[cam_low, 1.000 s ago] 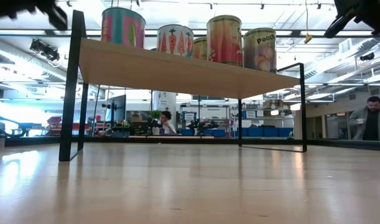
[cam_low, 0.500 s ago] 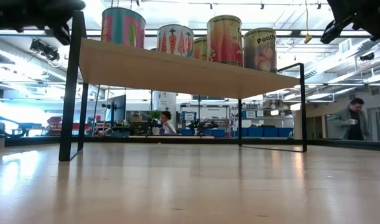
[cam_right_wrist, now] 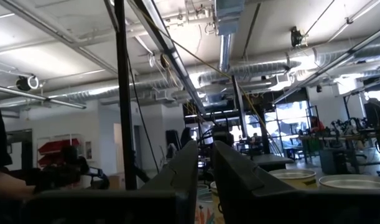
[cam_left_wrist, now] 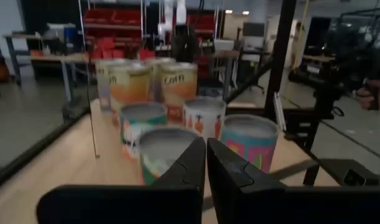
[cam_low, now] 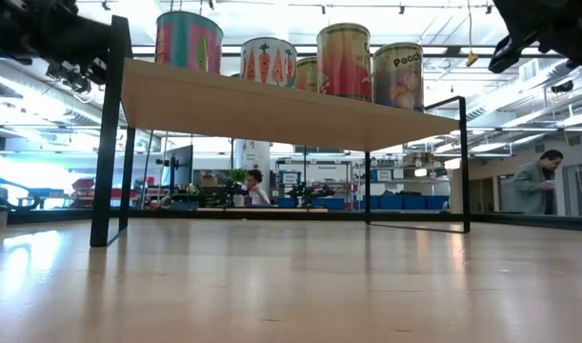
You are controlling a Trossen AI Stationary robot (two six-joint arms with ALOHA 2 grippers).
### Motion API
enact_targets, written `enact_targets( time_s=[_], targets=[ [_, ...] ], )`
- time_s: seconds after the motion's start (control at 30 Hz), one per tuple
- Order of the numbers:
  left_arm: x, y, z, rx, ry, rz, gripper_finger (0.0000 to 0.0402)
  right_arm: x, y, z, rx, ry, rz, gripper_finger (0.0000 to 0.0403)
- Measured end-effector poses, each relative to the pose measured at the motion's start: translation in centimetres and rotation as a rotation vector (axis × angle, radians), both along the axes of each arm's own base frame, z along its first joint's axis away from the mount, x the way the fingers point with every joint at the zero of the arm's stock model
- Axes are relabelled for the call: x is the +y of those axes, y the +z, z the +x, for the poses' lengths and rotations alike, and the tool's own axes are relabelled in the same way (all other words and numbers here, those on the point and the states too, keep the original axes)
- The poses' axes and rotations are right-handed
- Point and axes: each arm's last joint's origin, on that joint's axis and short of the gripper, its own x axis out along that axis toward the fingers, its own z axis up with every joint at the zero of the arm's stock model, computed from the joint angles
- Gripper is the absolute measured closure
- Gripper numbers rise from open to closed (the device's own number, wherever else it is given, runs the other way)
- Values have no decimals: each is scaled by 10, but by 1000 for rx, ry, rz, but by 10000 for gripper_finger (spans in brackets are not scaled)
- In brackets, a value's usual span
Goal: Pick and place cans onto a shelf
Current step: Return to Home Position
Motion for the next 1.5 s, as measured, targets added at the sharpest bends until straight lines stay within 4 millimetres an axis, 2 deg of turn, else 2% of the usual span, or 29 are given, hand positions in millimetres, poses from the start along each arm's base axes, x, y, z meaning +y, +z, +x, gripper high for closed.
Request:
enact_targets(
  time_s=[0.23, 0.4, 0.5, 0.7, 0.97, 1.27, 1.5],
  targets=[
    [2, -2, 2, -31, 71, 2, 379, 0, -2, 1, 31, 6, 16, 346],
    [0, -18, 13, -286, 30, -11, 379, 0, -2, 1, 33, 25, 50, 346],
    [-2, -22, 14, -340, 25, -13, 379, 0, -3, 1, 39, 34, 64, 346],
    [-4, -27, 16, -286, 73, -14, 379, 0, -6, 3, 80, 37, 73, 346],
    [-3, -47, 21, -76, 109, 3, 379, 0, -16, 7, 178, 8, 27, 346],
    [-3, -47, 21, -68, 110, 3, 379, -2, -28, 10, 312, -83, -22, 346],
    [-3, -47, 21, -69, 109, -4, 379, -2, -29, 10, 313, -97, -30, 346]
  ],
)
